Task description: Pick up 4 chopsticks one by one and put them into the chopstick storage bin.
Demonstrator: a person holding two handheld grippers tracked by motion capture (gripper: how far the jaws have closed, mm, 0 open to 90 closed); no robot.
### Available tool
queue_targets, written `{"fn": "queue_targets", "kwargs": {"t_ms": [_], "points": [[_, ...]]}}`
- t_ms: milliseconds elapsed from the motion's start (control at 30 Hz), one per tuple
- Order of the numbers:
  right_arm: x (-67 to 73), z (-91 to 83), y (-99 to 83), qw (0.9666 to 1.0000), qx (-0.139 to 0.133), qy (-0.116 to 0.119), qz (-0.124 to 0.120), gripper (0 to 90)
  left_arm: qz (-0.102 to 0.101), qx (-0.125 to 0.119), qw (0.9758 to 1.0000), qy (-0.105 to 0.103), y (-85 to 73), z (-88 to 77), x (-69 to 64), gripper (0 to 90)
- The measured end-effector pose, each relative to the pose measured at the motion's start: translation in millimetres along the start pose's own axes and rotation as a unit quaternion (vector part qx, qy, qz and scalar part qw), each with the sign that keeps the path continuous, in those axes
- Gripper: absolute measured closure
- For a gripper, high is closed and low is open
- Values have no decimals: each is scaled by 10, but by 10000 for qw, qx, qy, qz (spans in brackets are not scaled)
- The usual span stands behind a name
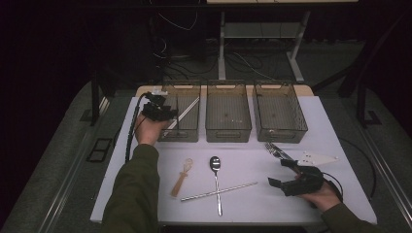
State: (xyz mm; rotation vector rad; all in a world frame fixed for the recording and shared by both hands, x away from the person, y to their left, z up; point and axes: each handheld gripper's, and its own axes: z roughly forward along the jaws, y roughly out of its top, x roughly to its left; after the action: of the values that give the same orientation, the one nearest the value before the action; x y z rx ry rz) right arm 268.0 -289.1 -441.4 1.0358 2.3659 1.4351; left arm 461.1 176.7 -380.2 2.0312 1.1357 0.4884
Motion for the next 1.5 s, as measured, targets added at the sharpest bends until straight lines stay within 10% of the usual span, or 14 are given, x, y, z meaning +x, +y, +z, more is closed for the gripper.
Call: {"fn": "queue_targets", "kwargs": {"t_ms": [700, 1500], "points": [[5, 2, -1, 10000, 27, -26, -3, 95, 611, -615, 9903, -1085, -401, -442, -457, 290], [14, -13, 0, 10000, -4, -24, -13, 95, 1260, -459, 9743, -1808, -946, -633, -1074, 189]]}}
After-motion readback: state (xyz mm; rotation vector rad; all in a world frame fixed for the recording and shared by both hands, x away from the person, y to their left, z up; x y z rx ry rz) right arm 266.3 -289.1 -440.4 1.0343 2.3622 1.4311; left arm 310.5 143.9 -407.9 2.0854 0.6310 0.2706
